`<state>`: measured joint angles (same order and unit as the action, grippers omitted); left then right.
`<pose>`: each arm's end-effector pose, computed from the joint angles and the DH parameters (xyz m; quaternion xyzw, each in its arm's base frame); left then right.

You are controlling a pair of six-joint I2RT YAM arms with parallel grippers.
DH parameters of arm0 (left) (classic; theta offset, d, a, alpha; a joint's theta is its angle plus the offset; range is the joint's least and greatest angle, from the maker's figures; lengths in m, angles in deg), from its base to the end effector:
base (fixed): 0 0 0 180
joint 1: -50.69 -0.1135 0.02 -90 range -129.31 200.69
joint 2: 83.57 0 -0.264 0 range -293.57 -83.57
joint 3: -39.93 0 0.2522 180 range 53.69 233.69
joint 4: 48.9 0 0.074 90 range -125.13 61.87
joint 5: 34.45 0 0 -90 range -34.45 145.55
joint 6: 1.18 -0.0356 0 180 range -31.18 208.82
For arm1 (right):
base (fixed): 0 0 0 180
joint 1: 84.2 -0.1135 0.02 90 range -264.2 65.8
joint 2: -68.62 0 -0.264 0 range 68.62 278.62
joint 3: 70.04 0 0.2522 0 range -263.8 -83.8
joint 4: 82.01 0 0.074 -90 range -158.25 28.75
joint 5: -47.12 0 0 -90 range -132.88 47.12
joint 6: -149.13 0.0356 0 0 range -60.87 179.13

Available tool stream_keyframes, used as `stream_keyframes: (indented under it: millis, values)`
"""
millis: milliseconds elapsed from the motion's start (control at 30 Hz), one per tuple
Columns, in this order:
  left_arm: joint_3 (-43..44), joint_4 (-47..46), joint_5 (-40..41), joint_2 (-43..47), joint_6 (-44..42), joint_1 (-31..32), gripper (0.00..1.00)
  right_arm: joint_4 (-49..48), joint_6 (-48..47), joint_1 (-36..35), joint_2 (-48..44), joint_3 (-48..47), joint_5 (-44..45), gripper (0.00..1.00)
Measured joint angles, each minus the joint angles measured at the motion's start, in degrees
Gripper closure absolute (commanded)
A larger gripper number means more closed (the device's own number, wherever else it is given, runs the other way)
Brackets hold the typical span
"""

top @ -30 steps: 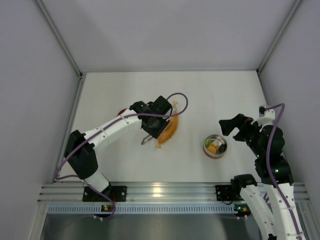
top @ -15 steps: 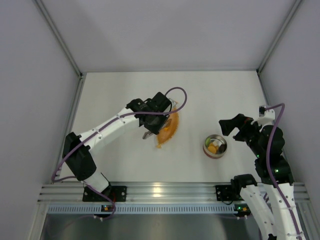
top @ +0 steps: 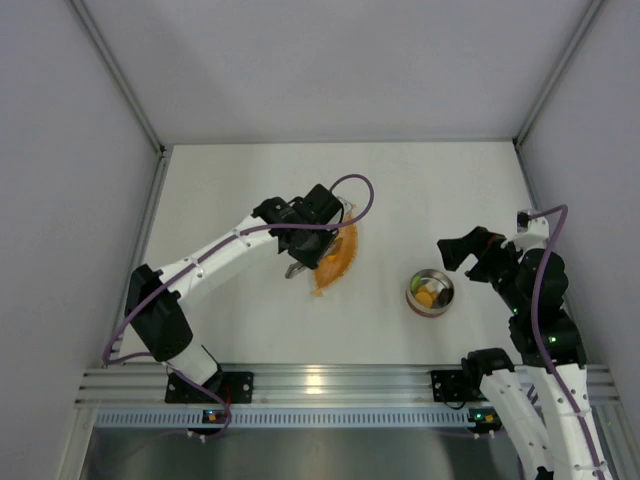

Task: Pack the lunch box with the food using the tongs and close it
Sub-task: Pick up the fake food from the plate.

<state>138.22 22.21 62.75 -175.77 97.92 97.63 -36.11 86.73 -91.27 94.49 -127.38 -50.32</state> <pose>0.2266 -0.2359 0.3050 0.3031 0.9262 -0.0473 0.2193 0.1021 0.0173 0.3331 0.1014 0.7831 0.2311 0.5684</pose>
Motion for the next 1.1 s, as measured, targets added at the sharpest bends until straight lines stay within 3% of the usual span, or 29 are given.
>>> stream_keyframes:
  millis: [900,1100]
  values:
    - [-2.6,-0.1,1.2,0.0,0.5,0.0,0.58,0.0,0.0,0.0,0.1,0.0,0.0,0.01]
    - [-2.6,-0.1,1.2,-0.1,0.5,0.0,0.63,0.0,0.0,0.0,0.1,0.0,0.0,0.00]
